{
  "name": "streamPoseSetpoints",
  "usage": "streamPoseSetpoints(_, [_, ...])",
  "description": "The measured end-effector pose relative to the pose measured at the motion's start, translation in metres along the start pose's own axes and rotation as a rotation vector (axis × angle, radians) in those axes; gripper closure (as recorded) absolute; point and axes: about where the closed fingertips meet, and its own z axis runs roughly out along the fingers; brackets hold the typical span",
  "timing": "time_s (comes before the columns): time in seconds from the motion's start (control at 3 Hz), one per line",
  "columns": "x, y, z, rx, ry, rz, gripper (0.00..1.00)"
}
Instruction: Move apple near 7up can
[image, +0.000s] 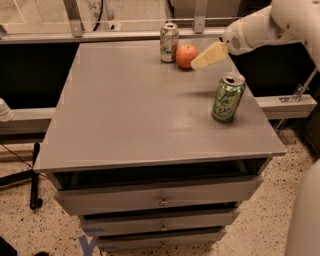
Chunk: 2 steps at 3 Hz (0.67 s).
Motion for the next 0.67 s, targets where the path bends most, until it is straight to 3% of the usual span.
streamPoseSetpoints(0.33, [0.0010,-0.0026,-0.0657,0.037,-0.029,-0.094,0.00])
streamPoseSetpoints(0.67, [0.0054,-0.0050,-0.0718,0.044,-0.027,-0.115,0.00])
